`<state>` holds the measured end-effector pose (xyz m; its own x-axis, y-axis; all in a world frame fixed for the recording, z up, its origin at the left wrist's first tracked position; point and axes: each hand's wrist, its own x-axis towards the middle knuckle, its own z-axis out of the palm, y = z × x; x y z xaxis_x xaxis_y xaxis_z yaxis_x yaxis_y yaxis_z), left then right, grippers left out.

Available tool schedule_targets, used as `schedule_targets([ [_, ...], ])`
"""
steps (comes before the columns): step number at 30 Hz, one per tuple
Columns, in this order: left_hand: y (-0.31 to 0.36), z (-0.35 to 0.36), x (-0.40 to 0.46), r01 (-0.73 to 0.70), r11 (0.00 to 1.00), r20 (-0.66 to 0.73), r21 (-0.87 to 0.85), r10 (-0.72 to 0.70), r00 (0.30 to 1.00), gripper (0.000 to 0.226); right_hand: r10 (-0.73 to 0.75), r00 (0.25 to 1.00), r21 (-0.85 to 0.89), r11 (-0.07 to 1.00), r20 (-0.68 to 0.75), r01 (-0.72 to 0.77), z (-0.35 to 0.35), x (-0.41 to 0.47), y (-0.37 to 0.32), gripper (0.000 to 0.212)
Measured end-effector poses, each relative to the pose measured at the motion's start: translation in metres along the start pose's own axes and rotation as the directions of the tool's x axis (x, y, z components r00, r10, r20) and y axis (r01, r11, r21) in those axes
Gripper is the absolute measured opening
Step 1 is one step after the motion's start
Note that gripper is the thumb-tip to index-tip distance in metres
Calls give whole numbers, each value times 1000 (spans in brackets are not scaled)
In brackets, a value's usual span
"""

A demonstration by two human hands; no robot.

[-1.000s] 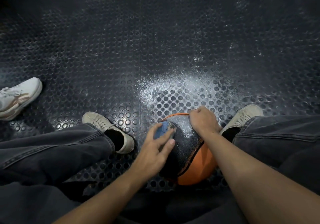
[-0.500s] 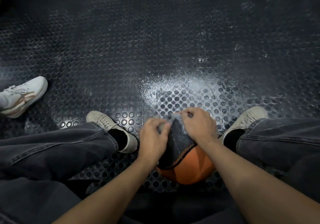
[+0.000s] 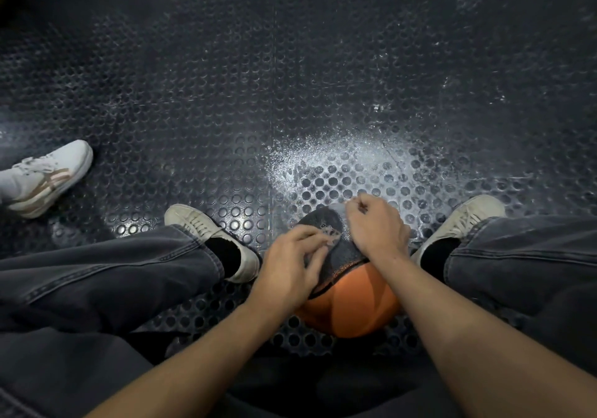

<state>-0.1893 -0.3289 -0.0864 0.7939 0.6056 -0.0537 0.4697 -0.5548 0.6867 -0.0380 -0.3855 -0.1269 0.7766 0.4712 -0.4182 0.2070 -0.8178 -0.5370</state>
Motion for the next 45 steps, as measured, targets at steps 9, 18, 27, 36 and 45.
schedule_targets([
  [9, -3, 5, 15, 80, 996, 52, 40, -82, 995, 29, 1, 1000, -31, 1000, 8, 0, -1, -8, 0, 27],
  [18, -12, 7, 37, 299, 953, 5, 44, -299, 954, 25, 15, 1000, 0, 1000, 0, -15, 2, -13, -1, 27],
  [27, -14, 2, 38, 284, 958, 127, 26, -285, 950, 19, -7, 995, -23, 1000, 103, 9, -14, -2, 6, 22],
  [36, -4, -10, 21, -52, 997, 252, 57, 36, 967, 22, 134, 970, -80, 990, 204, -120, -10, 3, 15, 31],
  [45, 3, 0, 52, 127, 991, 330, 38, -133, 935, 16, 169, 975, -54, 985, 145, -163, -13, 0, 15, 41],
])
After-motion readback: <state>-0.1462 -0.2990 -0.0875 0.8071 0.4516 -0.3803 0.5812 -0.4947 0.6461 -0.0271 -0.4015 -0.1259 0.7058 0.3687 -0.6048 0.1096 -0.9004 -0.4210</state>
